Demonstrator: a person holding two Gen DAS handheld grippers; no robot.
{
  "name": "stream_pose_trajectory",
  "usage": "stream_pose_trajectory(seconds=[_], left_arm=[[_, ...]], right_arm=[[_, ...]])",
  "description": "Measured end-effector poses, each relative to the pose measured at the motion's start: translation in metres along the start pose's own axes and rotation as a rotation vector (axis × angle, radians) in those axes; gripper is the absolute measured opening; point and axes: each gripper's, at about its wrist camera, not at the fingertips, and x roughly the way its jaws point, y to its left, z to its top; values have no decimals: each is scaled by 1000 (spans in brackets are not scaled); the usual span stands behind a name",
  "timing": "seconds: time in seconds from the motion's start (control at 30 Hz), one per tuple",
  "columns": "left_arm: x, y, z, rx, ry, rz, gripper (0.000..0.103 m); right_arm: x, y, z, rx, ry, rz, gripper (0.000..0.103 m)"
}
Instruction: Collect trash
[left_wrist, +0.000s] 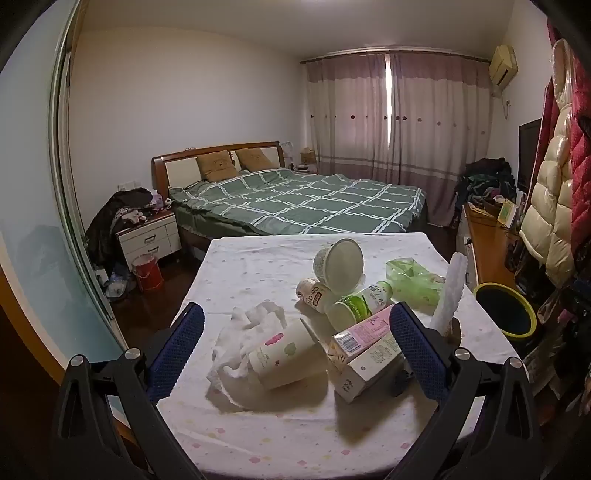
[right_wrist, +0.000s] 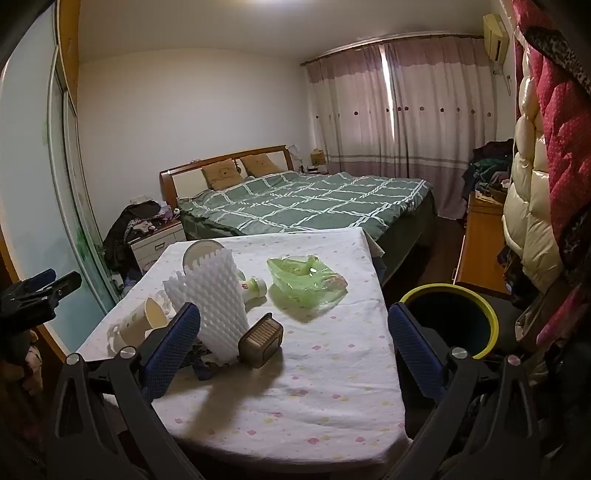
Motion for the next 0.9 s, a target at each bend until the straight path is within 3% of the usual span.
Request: stream_pose_trajectory(seconds=[0.9], left_arm=[[-1, 0, 0, 3, 5, -9, 99]], right_arm=[[12, -5, -5, 19, 13, 3, 97]])
